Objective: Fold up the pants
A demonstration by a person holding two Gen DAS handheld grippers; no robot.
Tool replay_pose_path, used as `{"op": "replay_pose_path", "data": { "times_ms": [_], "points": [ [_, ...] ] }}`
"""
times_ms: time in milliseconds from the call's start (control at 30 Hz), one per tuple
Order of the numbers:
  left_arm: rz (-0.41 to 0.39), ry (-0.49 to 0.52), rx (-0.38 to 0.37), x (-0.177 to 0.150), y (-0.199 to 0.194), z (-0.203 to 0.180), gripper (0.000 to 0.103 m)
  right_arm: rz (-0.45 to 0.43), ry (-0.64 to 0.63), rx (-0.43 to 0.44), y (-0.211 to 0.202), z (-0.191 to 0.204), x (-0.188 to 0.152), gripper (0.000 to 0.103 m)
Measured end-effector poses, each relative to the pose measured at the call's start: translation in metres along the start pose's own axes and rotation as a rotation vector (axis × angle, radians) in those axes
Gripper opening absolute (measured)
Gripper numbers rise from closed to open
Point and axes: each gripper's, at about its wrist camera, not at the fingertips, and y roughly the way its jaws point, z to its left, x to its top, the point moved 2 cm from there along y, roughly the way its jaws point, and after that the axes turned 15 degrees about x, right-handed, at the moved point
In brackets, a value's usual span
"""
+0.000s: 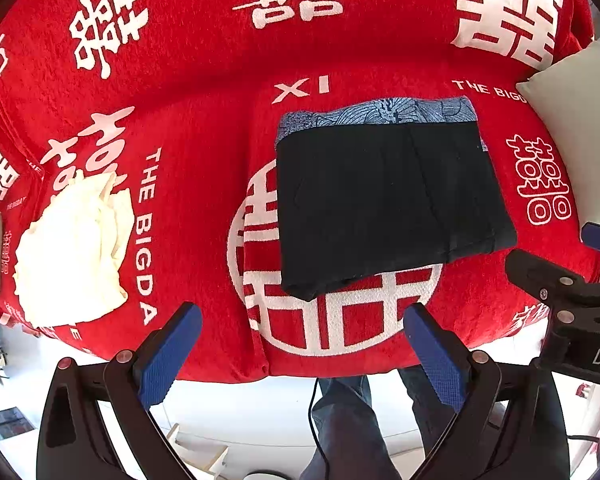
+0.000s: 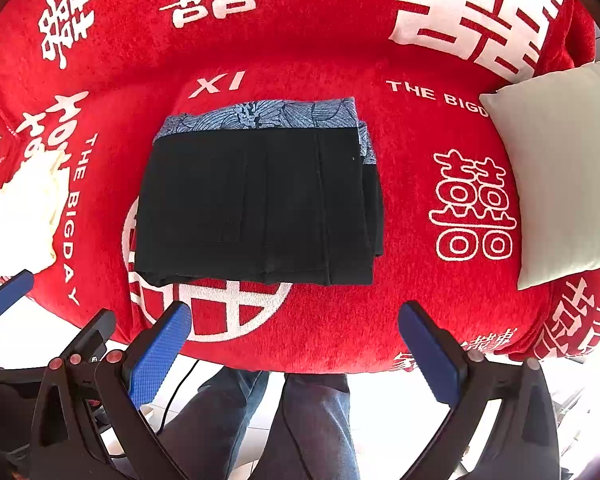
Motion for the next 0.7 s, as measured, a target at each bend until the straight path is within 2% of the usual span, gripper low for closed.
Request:
{"op": "replay_pose_path", "data": {
  "times_ms": [700],
  "points": [
    [0.000, -0.004, -0.007, 0.0056, 0.0018, -0.0038, 0.101, 0.006, 0.005, -0.002, 0.0028, -0.0010, 0.0026, 0.103]
  ]
}}
